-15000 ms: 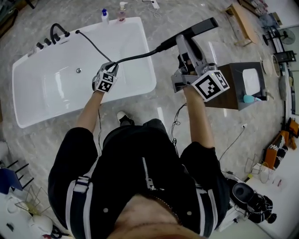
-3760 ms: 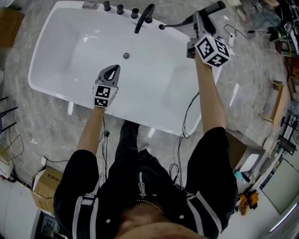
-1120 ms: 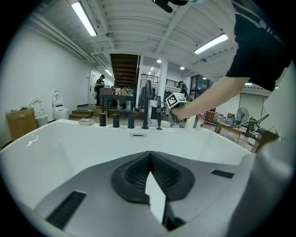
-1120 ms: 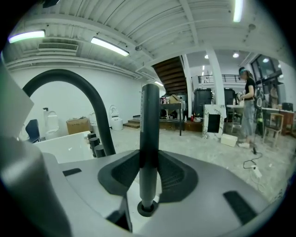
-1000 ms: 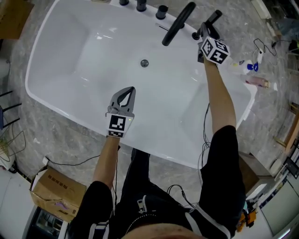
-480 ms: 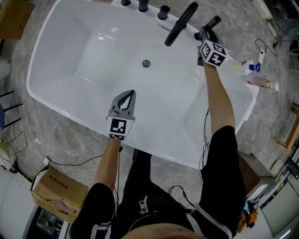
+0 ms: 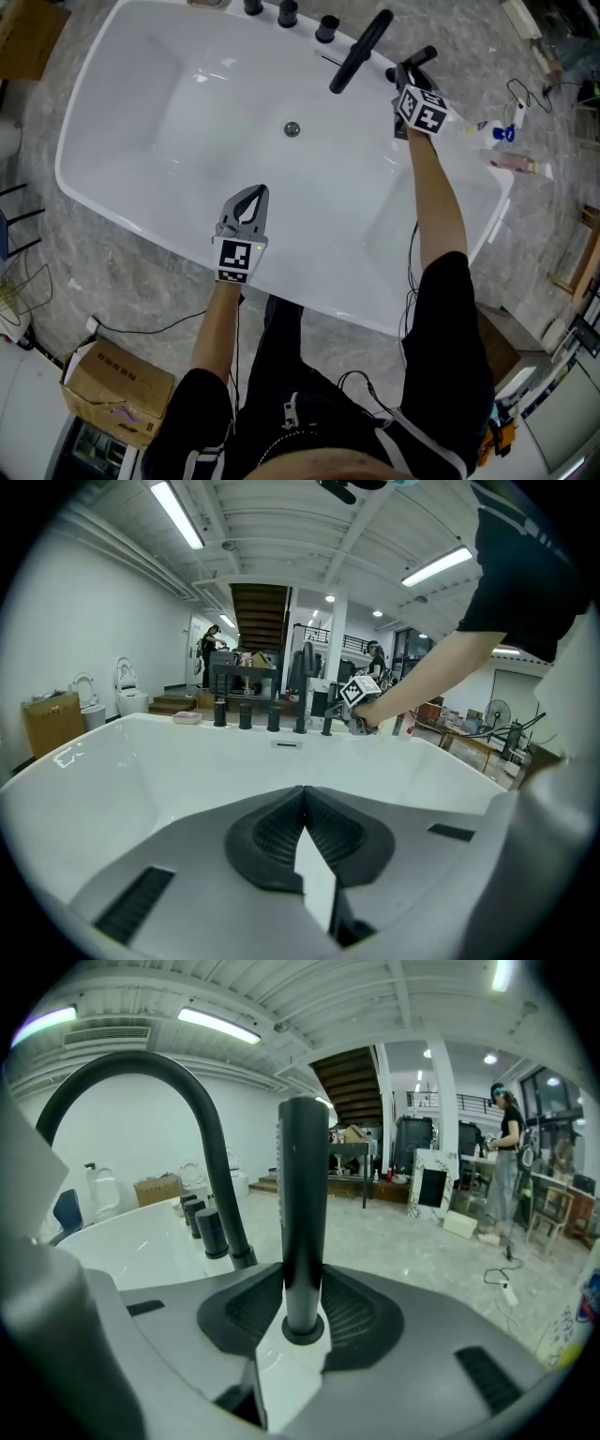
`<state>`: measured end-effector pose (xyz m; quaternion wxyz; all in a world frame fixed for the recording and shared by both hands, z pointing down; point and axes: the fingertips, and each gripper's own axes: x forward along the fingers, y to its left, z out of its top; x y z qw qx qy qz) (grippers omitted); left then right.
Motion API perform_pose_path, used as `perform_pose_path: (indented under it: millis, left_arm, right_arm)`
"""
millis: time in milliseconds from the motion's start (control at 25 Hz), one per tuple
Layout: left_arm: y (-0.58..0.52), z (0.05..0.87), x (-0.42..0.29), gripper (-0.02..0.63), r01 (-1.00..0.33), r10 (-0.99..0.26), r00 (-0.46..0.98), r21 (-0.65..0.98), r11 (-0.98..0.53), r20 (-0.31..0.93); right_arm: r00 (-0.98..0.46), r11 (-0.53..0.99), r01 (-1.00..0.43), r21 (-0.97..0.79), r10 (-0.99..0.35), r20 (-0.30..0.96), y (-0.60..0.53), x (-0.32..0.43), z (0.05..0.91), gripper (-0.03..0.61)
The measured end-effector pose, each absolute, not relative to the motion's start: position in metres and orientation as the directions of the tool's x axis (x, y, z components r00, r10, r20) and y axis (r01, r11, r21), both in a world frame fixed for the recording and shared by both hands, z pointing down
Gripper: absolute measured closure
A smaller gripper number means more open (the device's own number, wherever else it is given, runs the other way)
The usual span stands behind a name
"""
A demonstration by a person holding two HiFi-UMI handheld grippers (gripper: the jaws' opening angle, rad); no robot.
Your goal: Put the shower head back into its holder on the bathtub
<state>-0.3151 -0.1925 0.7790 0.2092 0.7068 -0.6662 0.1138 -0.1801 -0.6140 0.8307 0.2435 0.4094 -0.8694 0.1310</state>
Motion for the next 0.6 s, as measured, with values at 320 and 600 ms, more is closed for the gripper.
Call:
perform_pose_path:
  millis: [320, 600]
  left_arm:
    - [-0.188, 0.76, -0.305, 0.591, -0.985, -0.897, 0.094, 0.168, -0.022, 0.432]
    - [-0.19, 0.716, -0.291, 0.591, -0.98, -0.905, 0.12, 0.193, -0.043, 0.408]
  right_arm:
    - [-0.478, 0.582, -0.812, -0.041, -0.625, 0.617, -0.57, -0.154, 0.817, 0.423]
    - [-0.479, 0.546, -0.828, -0.129, -0.567, 0.67, -0.448, -0.125, 0.788, 0.449]
